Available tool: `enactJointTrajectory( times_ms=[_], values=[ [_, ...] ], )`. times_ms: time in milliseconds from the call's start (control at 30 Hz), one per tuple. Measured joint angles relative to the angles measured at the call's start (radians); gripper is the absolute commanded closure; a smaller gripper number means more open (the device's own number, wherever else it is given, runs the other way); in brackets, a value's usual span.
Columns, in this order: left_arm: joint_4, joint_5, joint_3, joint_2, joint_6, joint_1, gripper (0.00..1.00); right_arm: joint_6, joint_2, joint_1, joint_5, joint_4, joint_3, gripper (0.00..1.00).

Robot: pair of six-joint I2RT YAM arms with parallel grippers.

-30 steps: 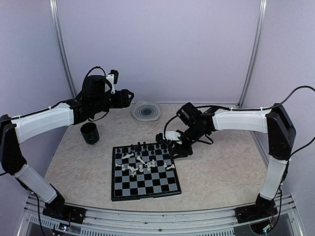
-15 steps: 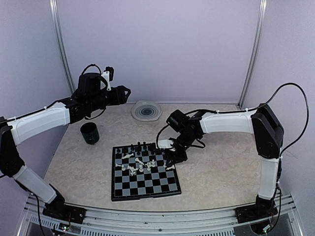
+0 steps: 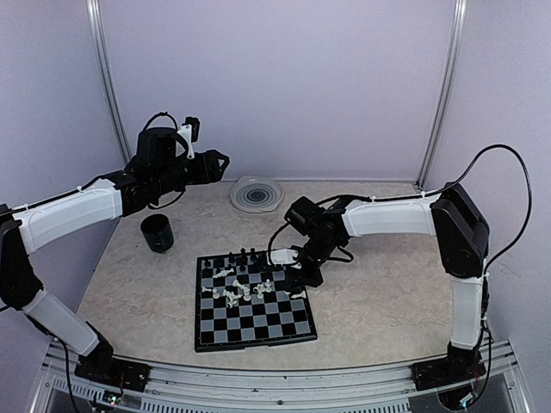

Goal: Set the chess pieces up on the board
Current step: Pick up the pawn from the chessboard.

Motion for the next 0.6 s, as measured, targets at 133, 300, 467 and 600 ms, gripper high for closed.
enactJointTrajectory(
  times_ms=[133,300,467,600],
  values=[
    [0.0,0.007,0.0,0.0,-0.003,0.0,0.29,0.004,0.0,0.003,-0.001,0.001,0.005,1.0],
    [0.0,0.011,0.0,0.0,-0.003,0.0,0.29,0.006,-0.006,0.005,0.001,-0.002,0.005,1.0],
    [0.0,0.015,0.0,0.0,-0.006,0.0,0.29,-0.004,-0.093,0.013,-0.003,-0.009,-0.031,1.0],
    [0.0,0.018,0.0,0.002,-0.007,0.001,0.29,-0.025,-0.193,0.035,-0.014,-0.022,-0.108,1.0]
  ],
)
